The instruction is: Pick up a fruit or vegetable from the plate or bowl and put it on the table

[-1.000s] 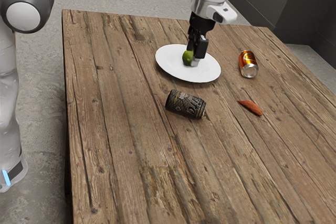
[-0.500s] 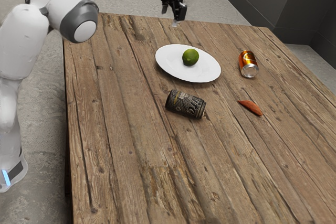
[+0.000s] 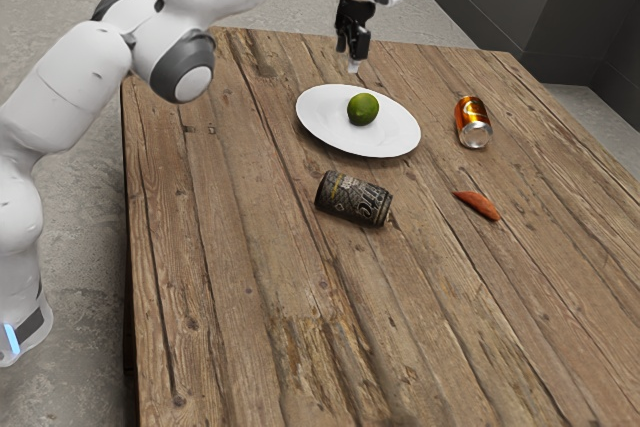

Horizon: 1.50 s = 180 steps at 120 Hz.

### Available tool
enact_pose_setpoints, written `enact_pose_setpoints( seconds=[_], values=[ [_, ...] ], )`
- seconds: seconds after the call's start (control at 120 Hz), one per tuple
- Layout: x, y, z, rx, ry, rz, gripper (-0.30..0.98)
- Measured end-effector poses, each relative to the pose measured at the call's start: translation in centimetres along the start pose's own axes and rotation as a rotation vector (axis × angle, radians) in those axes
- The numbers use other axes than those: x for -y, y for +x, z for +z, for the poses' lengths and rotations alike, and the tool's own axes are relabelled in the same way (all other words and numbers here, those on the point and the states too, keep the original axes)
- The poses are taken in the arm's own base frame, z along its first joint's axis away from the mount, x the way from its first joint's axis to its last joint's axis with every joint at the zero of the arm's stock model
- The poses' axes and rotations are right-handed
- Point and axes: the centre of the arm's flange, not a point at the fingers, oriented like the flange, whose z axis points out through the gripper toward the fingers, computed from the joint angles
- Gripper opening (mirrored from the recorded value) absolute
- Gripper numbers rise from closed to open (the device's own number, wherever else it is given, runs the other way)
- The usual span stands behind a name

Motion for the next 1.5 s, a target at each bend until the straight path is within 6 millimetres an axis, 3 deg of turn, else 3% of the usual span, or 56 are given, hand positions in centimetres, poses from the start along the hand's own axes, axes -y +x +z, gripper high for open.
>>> enact_pose_setpoints(
  seconds=[0.133,0.517,0.7,0.892,1.067,1.192,1.258,1.5],
  values=[
    [-2.7,1.7,0.2,-0.03,-0.03,0.1,0.68],
    [-1.8,2.7,-0.9,-0.139,0.042,0.169,0.68],
    [-1.7,2.9,-2.2,-0.195,0.055,-0.008,0.69],
    [-1.7,3.0,-2.1,-0.215,0.005,-0.277,0.69],
    [-0.3,2.2,-0.5,-0.145,0.03,-0.522,0.69],
    [0.2,2.8,4.4,-0.047,0.03,-0.65,0.69],
    [0.2,2.9,5.9,-0.017,0.031,-0.707,0.69],
    [1.5,2.3,6.7,0.004,0.051,-0.89,0.69]
  ],
)
